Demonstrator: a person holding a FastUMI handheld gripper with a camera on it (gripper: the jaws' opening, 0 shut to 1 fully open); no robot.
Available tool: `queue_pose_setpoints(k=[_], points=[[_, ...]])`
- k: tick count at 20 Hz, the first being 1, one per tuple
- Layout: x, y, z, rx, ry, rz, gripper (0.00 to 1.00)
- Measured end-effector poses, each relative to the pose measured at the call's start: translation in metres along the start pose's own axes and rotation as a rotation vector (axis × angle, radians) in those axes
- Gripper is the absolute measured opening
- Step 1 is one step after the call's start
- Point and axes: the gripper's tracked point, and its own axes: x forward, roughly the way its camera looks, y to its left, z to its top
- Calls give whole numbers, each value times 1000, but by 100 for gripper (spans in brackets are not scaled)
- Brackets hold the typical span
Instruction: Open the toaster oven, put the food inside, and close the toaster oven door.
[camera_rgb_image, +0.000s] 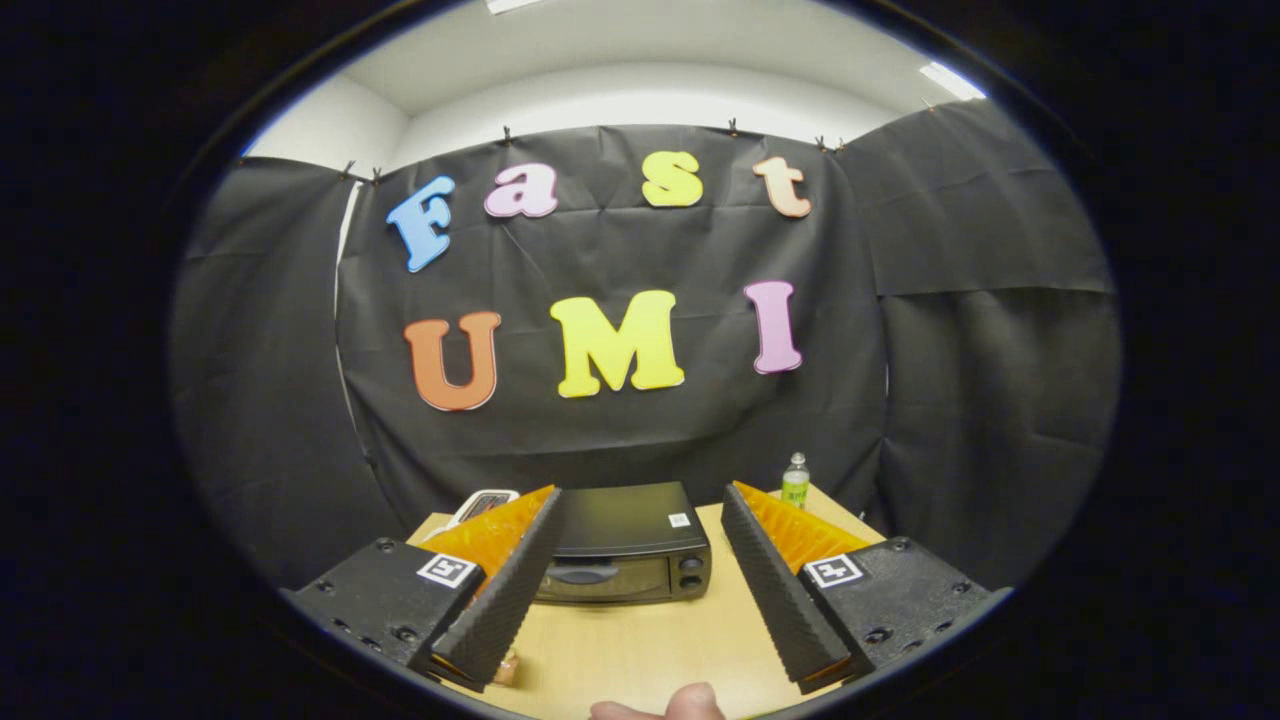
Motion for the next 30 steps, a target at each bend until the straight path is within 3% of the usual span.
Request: queue_pose_setpoints(k=[9, 15, 23, 26, 30], points=[[70, 8, -31, -4, 31, 58, 100], [137, 35, -84, -27, 99, 138, 100], [225, 62, -186, -60, 263, 168, 100], [242, 69, -214, -64, 322, 161, 100], [248, 75, -215, -125, 292, 153, 100]])
